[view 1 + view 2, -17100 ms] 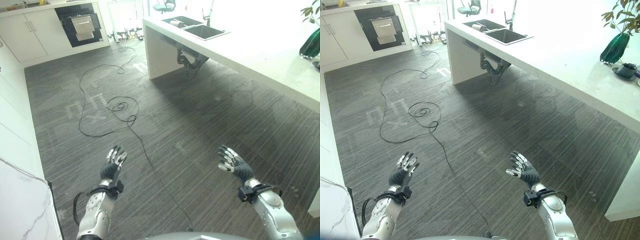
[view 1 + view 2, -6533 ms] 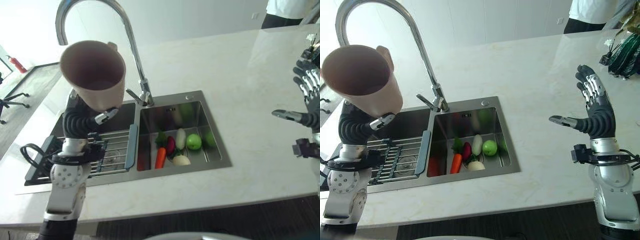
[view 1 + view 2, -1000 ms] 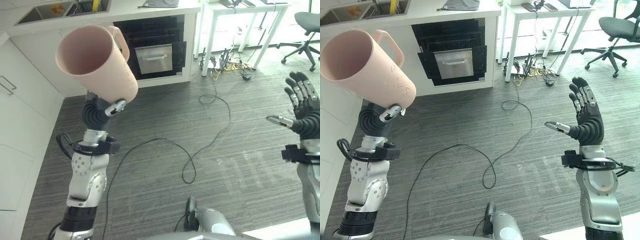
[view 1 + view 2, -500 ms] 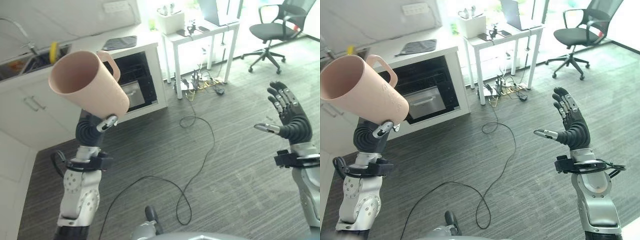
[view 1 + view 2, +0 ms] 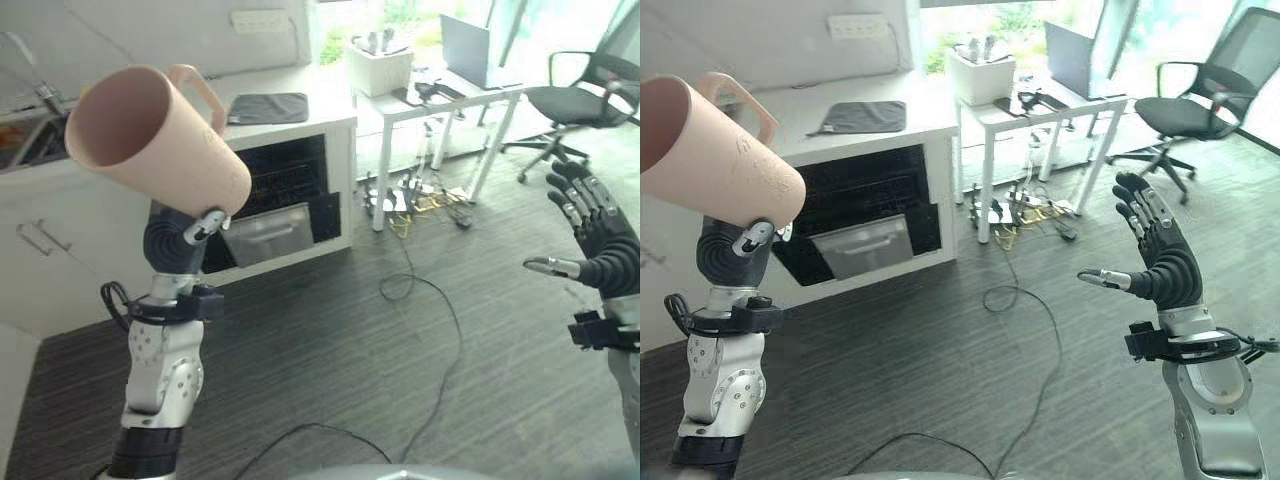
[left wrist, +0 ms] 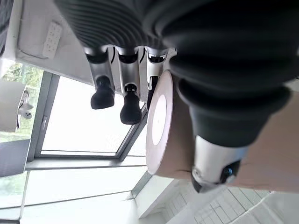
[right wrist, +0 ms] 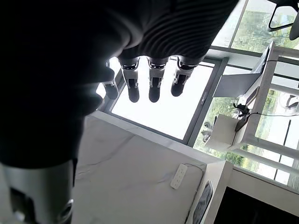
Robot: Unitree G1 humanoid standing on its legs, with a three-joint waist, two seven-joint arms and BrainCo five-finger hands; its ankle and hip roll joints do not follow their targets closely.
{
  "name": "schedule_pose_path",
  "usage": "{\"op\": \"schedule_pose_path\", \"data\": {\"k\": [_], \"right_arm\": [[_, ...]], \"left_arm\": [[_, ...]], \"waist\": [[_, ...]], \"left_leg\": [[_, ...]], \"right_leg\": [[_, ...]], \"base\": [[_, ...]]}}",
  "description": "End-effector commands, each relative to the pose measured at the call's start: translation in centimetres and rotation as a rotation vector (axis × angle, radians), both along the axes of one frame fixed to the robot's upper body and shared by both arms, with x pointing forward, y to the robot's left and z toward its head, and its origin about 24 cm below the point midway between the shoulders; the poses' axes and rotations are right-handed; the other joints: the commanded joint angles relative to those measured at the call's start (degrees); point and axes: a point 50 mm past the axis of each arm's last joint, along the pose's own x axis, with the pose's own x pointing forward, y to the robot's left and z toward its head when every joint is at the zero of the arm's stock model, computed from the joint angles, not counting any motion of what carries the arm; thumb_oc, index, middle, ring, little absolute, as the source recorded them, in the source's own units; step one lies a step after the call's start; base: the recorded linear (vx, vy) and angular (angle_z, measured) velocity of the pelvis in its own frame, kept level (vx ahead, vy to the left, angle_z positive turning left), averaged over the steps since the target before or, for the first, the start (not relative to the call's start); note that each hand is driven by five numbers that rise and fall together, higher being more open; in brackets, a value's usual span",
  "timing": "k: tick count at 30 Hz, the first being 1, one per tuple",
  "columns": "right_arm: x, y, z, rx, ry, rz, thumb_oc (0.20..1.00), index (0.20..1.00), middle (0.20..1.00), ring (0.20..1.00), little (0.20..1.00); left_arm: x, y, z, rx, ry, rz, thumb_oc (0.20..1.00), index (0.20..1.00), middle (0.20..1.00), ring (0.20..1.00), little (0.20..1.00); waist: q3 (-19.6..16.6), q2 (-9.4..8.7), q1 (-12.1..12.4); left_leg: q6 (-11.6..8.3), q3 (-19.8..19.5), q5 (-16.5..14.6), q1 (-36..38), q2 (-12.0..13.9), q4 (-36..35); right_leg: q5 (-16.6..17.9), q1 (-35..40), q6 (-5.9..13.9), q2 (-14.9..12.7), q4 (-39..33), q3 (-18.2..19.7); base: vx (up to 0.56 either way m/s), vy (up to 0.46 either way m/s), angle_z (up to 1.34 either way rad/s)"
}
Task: Place the dishes in the dishwasher.
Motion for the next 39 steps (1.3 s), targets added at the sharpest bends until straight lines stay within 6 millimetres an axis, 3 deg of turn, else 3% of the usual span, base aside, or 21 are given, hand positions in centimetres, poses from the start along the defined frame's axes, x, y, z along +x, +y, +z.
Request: {"op": "schedule_pose_path", "data": {"k": [1, 3, 6, 7, 10, 13, 17, 20, 24, 26, 27, 29, 31, 34, 35, 37, 39], "right_arm": [[0.1, -0.3, 2.0, -0.023, -0.139, -0.026, 1.0, 1.0, 1.0, 1.0, 1.0], [0.4, -0.4, 1.9, -0.021, -0.136, -0.035, 1.0, 1.0, 1.0, 1.0, 1.0], [0.7, -0.3, 2.2, -0.014, -0.146, -0.048, 1.0, 1.0, 1.0, 1.0, 1.0], [0.8, -0.4, 2.2, -0.013, -0.149, -0.059, 1.0, 1.0, 1.0, 1.0, 1.0], [0.8, -0.4, 2.2, -0.01, -0.148, -0.065, 1.0, 1.0, 1.0, 1.0, 1.0], [0.7, -0.1, 2.0, -0.002, -0.149, -0.064, 1.0, 1.0, 1.0, 1.0, 1.0], [0.7, 0.2, 1.8, 0.005, -0.154, -0.052, 1.0, 1.0, 1.0, 1.0, 1.0], [0.8, 0.4, 1.7, 0.007, -0.16, -0.048, 1.0, 1.0, 1.0, 1.0, 1.0], [1.7, 0.6, 2.2, 0.013, -0.158, -0.041, 1.0, 1.0, 1.0, 1.0, 1.0], [1.7, 0.5, 2.2, 0.01, -0.143, -0.038, 1.0, 1.0, 1.0, 1.0, 1.0], [1.5, 0.1, 2.2, 0.003, -0.129, -0.045, 1.0, 1.0, 1.0, 1.0, 1.0], [1.2, -0.1, 2.5, -0.011, -0.129, -0.038, 1.0, 1.0, 1.0, 1.0, 1.0], [1.2, -0.2, 2.7, -0.023, -0.135, -0.037, 1.0, 1.0, 1.0, 1.0, 1.0], [1.6, 0.0, 2.8, -0.026, -0.135, -0.033, 1.0, 1.0, 1.0, 1.0, 1.0], [1.5, 0.1, 2.4, -0.032, -0.125, -0.026, 1.0, 1.0, 1.0, 1.0, 1.0], [1.2, -0.1, 2.1, -0.041, -0.117, -0.032, 1.0, 1.0, 1.0, 1.0, 1.0], [1.1, -0.6, 2.5, -0.054, -0.123, -0.033, 1.0, 1.0, 1.0, 1.0, 1.0]], "left_arm": [[-1.0, 0.3, 1.8, 0.088, -0.084, 0.037, 0.2, 0.2, 0.2, 0.2, 0.2], [-0.9, 0.0, 1.9, 0.093, -0.082, 0.032, 0.2, 0.2, 0.2, 0.2, 0.2], [-0.6, -0.5, 2.3, 0.098, -0.086, 0.018, 0.2, 0.2, 0.2, 0.2, 0.2], [-0.5, -0.7, 2.3, 0.098, -0.088, 0.011, 0.2, 0.2, 0.2, 0.2, 0.2], [-0.5, -0.9, 2.2, 0.101, -0.088, 0.006, 0.2, 0.2, 0.2, 0.2, 0.2], [-0.5, -1.0, 2.3, 0.112, -0.092, 0.007, 0.2, 0.2, 0.2, 0.2, 0.2], [-0.4, -0.7, 2.6, 0.11, -0.095, 0.024, 0.2, 0.2, 0.2, 0.2, 0.2], [-0.5, -0.5, 2.6, 0.109, -0.097, 0.03, 0.2, 0.2, 0.2, 0.2, 0.2], [-0.6, -0.5, 2.2, 0.089, -0.078, 0.037, 0.2, 0.2, 0.2, 0.2, 0.2], [-0.8, -0.3, 2.0, 0.08, -0.067, 0.04, 0.2, 0.2, 0.2, 0.2, 0.2], [-0.9, -0.2, 1.8, 0.071, -0.056, 0.036, 0.2, 0.2, 0.2, 0.2, 0.2], [-1.1, -0.1, 1.6, 0.063, -0.047, 0.028, 0.2, 0.2, 0.2, 0.2, 0.2], [-1.3, -0.1, 1.4, 0.071, -0.048, 0.023, 0.2, 0.2, 0.2, 0.2, 0.2], [-1.5, 0.4, 0.9, 0.064, -0.037, 0.032, 0.2, 0.2, 0.2, 0.2, 0.2], [-1.7, 0.7, 0.6, 0.058, -0.029, 0.04, 0.2, 0.2, 0.2, 0.2, 0.2], [-1.8, 0.9, 0.4, 0.048, -0.029, 0.035, 0.2, 0.2, 0.2, 0.2, 0.2], [-1.8, 1.1, 0.4, 0.044, -0.046, 0.033, 0.2, 0.2, 0.2, 0.2, 0.2]], "waist": [[-0.7, -1.27, 1.8], [-0.6, -1.38, 2.2], [0.1, -2.16, 2.1], [0.5, -2.43, 1.4], [0.9, -2.51, 0.4], [1.0, -2.26, -0.3], [1.0, -2.12, -0.4], [0.5, -1.91, -0.2], [-0.5, -1.33, 0.5], [-0.3, -1.02, 0.4], [0.2, -1.27, 0.5], [1.1, -1.86, 0.7], [2.0, -1.87, 0.7], [2.3, -0.8, 0.4], [1.8, 0.38, -0.1], [1.9, 0.86, -0.7], [1.8, 0.89, -1.1]], "left_leg": [[-8.55, -4.1, 1.8, -4.3, 4.7, -0.2], [-8.54, -4.9, 1.7, -4.4, 4.5, -0.2], [-9.57, -5.0, 1.6, -3.8, 4.4, -0.2], [-9.93, -5.3, 1.0, -3.4, 4.2, -0.2], [-9.77, -6.4, -0.4, -2.6, 3.5, -0.2], [-9.55, -7.3, -1.8, -1.2, 3.5, -0.2], [-9.37, -7.2, -3.4, 0.4, 3.9, -0.2], [-9.28, -7.3, -4.3, 1.5, 4.6, -0.2], [-10.59, -5.6, -4.3, 4.6, 6.9, -0.2], [-11.96, -4.8, -3.0, 5.5, 7.4, 1.6], [-13.42, -4.6, -0.6, 3.0, 8.3, 8.6], [-14.55, -5.3, -0.1, -1.2, 8.4, 18.4], [-15.18, -4.5, 0.3, -4.7, 9.7, 22.2], [-14.68, -0.1, 0.0, -2.7, 12.6, 10.5], [-15.56, 1.5, 3.8, 0.1, 14.0, 0.1], [-17.44, 3.8, 7.3, -1.8, 17.6, -0.2], [-17.61, 6.3, 8.2, -2.1, 18.4, -0.2]], "right_leg": [[10.3, 1.5, 0.78, 1.9, -12.9, -0.3], [8.0, 0.5, -0.22, 2.7, -15.4, -2.0], [7.5, 1.3, -0.66, 3.7, -28.7, -4.8], [9.0, 1.5, -0.5, 4.1, -35.5, -3.8], [12.6, 0.7, 0.08, 3.6, -40.9, -1.5], [15.1, -1.0, 0.9, 2.1, -43.9, -0.6], [15.9, -2.2, 1.57, 1.1, -45.0, -1.0], [13.3, -0.9, 1.08, 2.2, -45.2, -0.3], [9.5, 1.7, -0.58, 5.7, -45.2, -0.4], [8.4, 3.0, -2.02, 7.4, -45.2, 0.2], [7.4, 4.4, -3.23, 8.1, -45.2, 0.5], [6.3, 5.7, -4.67, 8.4, -45.2, 0.9], [5.6, 6.9, -5.43, 8.6, -45.2, 0.7], [4.2, 8.2, -4.71, 8.3, -45.2, -0.6], [3.5, 8.9, -4.02, 8.4, -45.2, -1.1], [2.6, 10.2, -4.07, 8.1, -45.2, -3.2], [2.1, 11.3, -3.74, 7.5, -45.2, -5.3]], "base": [[0.27, 0.238, 0.43], [0.16, 0.045, 0.37], [0.16, -0.062, 0.63], [0.16, -0.082, 0.59], [0.15, -0.085, 0.39], [0.16, -0.151, 0.16], [0.16, -0.23, 0.25], [0.19, -0.406, 0.23], [0.22, -0.411, 0.09], [0.26, -0.454, -0.03], [0.18, -0.407, 0.06], [0.13, -0.309, 0.39], [0.11, -0.121, 0.33], [0.22, 0.167, 0.18], [0.34, 0.356, 0.19], [0.32, 0.357, 0.2], [0.27, 0.341, 0.38]]}}
